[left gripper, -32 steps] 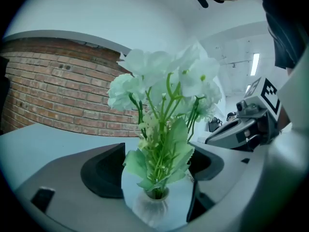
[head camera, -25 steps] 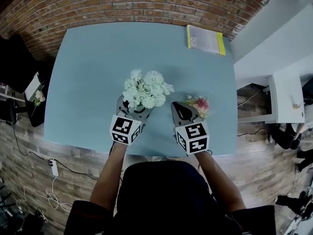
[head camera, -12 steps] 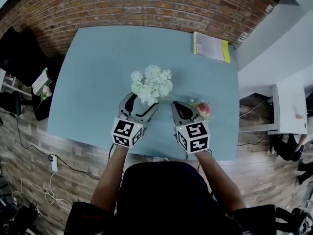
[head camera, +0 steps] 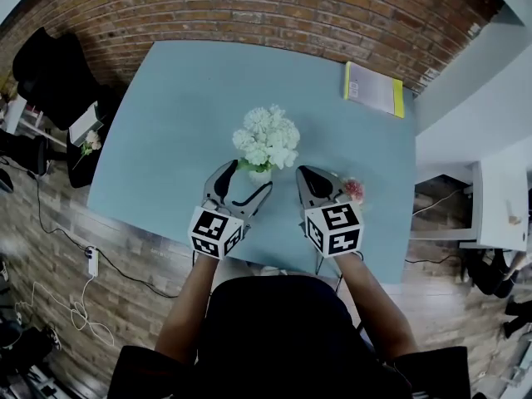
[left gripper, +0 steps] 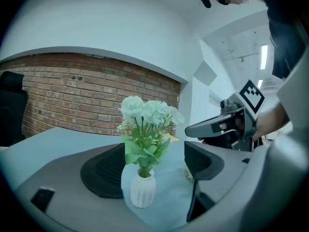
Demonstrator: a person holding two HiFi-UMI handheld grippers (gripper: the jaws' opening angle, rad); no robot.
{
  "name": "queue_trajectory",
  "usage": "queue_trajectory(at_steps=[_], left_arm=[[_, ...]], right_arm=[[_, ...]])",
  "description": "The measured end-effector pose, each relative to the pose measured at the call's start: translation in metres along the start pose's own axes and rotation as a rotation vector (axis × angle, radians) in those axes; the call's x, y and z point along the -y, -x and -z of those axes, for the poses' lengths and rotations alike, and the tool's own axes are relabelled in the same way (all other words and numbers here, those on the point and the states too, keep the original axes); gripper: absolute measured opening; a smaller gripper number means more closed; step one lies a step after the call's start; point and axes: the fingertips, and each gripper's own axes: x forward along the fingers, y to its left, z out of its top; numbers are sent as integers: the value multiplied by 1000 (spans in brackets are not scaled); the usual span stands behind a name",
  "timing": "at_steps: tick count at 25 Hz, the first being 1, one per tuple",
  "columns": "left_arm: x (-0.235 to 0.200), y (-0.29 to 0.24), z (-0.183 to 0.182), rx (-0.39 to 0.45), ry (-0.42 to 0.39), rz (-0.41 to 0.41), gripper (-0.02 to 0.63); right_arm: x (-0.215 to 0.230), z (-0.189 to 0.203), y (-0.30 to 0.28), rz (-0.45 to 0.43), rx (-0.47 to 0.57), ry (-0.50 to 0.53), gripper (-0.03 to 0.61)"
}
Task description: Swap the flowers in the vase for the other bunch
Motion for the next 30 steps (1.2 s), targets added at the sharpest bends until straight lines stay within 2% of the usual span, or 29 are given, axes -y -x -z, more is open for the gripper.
queue_trajectory(at_steps=[11, 16, 23, 30], left_arm=[[9, 19, -14, 6, 0, -18, 361], [7, 26, -30, 29, -5, -22, 254], [3, 42, -48, 54, -25, -21, 160], [2, 61, -53, 70, -22, 12, 92]], right_arm=[[-3, -13, -10, -66, 36, 0, 12], [-6, -16, -14, -78, 42, -3, 12], [-9, -24, -15, -61, 59, -19, 12], [-17, -32, -9, -14, 76, -40, 13]])
